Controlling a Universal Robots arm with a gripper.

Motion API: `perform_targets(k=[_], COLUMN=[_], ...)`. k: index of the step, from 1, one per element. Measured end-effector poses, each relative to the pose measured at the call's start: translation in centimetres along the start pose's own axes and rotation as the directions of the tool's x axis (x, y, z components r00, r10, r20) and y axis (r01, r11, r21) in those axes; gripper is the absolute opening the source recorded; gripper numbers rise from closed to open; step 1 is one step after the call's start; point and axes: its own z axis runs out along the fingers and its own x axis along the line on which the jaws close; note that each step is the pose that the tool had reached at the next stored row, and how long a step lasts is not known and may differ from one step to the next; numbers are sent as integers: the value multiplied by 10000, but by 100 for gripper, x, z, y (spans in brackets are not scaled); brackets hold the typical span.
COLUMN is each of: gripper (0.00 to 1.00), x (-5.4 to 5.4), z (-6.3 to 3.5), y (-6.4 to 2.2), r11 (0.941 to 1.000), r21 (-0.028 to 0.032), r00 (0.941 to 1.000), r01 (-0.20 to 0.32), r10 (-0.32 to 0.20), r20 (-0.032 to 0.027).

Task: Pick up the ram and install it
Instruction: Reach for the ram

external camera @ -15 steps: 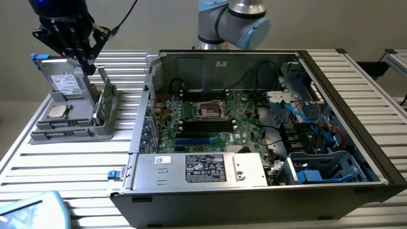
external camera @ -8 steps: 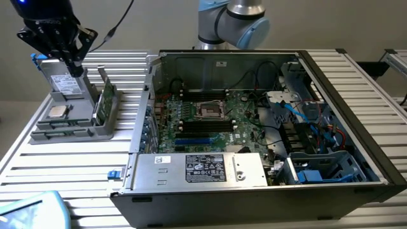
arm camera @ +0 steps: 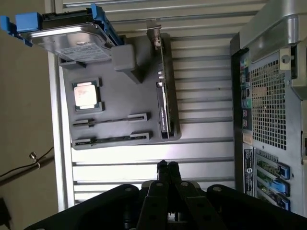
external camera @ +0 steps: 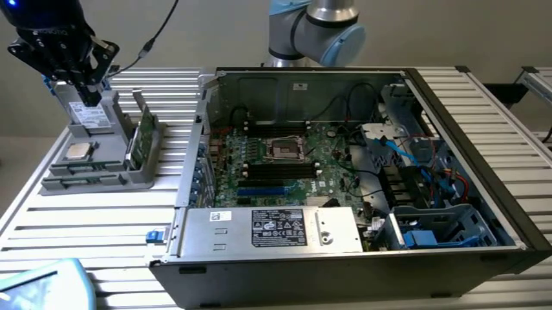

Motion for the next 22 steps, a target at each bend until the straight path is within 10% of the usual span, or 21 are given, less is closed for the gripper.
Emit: perform_targets(k=[13,22], gripper=[11,11], x=[99,268], z=[66,169], y=[-8,-28], r11=[9954,9906], r21=[47,62], r00=[9949,9900], r01=[958,1363], r10=[-956,-1360], r20=[-330,-371])
